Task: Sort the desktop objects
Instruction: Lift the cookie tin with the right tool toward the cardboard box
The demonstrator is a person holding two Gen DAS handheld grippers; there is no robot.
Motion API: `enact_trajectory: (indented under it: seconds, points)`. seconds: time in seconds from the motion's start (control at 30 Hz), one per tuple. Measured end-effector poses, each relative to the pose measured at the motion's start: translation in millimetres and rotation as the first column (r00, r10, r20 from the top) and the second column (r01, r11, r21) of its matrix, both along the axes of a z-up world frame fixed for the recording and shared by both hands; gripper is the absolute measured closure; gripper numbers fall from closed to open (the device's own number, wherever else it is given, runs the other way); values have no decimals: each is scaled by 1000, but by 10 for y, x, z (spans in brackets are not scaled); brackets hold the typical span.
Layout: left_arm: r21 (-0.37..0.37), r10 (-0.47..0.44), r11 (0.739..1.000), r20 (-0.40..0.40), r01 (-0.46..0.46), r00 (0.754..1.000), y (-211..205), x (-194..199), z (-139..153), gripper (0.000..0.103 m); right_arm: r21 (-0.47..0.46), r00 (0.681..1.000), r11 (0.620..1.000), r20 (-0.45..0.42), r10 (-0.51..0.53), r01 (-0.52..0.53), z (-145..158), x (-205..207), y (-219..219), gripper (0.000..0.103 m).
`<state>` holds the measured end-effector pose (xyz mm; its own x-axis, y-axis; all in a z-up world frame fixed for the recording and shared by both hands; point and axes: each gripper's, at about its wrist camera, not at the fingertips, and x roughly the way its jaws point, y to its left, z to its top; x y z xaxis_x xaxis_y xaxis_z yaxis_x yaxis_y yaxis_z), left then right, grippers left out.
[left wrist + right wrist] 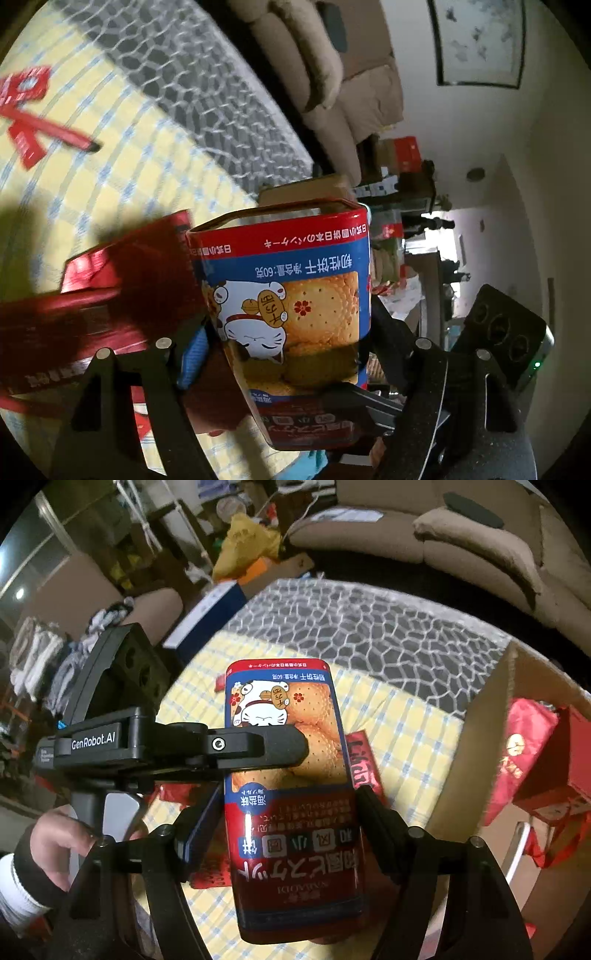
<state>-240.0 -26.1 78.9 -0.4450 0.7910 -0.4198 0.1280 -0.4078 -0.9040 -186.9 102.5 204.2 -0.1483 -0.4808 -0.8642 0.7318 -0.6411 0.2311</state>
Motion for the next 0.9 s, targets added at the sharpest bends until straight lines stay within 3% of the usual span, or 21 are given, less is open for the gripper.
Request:
enact_trajectory:
  seconds: [0.23,0.4,0.7,0.9]
  points:
    - [-34,-73,997,-84,70,994,466,-214,573,32,-100,997,992,-33,-75,72,462,-162,505,28]
    - [-79,-131,989,-110,123,985,865,-361,793,32,-128,991,985,-45,-125,119,633,-294,860,28]
    - [-138,-196,974,-103,182,975,1437,-667,876,33,-178,975,961,-29,-222,214,582,-581,1400,28]
    - [-228,-238,951,-99,211,966,1758,-903,835,33,-224,963,939,-6,-270,262,381,-845,1675,28]
